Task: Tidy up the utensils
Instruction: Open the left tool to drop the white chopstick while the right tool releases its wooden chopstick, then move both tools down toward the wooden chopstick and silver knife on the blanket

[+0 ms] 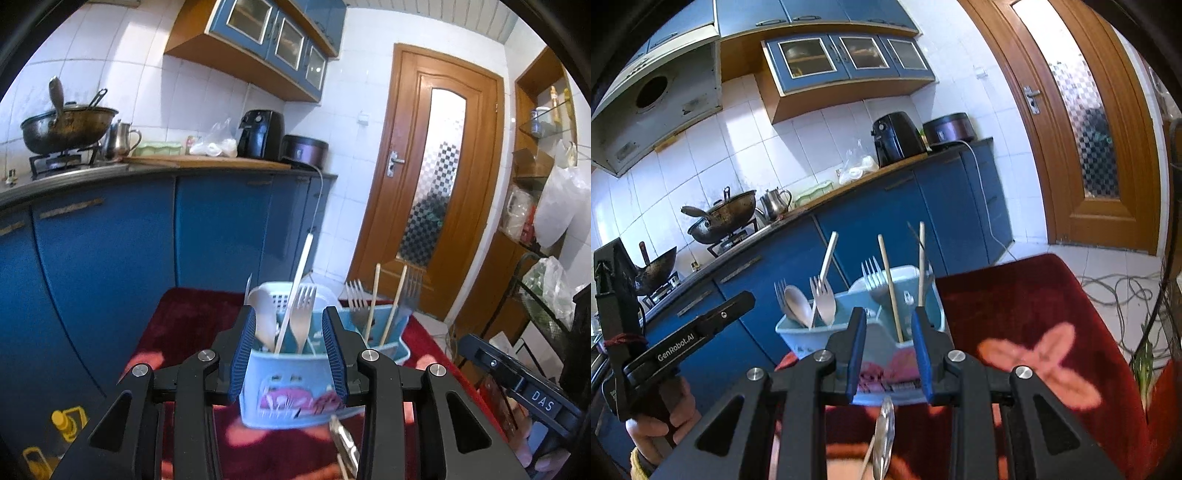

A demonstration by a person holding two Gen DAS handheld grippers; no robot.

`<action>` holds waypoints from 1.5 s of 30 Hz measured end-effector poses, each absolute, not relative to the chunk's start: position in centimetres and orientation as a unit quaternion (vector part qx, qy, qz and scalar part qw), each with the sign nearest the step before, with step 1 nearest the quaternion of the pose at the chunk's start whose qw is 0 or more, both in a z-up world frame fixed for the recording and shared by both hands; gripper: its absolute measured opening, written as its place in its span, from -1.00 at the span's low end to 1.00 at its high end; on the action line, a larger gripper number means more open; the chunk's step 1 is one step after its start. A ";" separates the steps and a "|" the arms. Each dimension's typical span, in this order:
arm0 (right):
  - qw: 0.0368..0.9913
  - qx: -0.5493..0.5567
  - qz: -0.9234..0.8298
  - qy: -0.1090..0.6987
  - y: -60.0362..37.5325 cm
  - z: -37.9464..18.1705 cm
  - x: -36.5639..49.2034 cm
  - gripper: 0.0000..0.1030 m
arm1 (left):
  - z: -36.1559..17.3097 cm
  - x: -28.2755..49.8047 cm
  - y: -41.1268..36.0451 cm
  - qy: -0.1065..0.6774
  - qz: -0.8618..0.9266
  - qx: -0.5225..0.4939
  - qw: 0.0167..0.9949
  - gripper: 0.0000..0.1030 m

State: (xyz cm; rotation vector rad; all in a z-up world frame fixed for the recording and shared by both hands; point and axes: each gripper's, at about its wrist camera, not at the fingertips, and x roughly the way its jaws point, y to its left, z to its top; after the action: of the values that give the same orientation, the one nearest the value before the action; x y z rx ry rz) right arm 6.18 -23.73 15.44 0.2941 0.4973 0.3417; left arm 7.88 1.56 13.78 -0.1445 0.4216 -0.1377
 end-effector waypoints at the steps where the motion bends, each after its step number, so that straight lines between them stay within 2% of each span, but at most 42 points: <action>1: 0.943 0.145 0.167 0.249 -23.8 15.3 5.9 -0.45 | 13.6 7.6 1.6 0.215 -0.067 -0.072 0.972 -0.25; 25: 0.918 0.143 0.126 0.349 -26.2 9.8 1.8 -0.45 | 6.9 5.5 -0.9 0.353 -0.077 -0.038 0.932 -0.25; 45: 0.904 0.167 0.111 0.378 -29.1 7.7 0.7 -0.45 | 1.8 4.4 -5.5 0.456 -0.114 0.008 0.883 -0.25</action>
State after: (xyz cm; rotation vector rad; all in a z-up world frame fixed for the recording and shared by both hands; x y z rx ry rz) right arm 0.69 -29.11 7.65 0.3461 0.7820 0.2286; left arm 4.39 -5.49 1.76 0.0158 0.9486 -0.2368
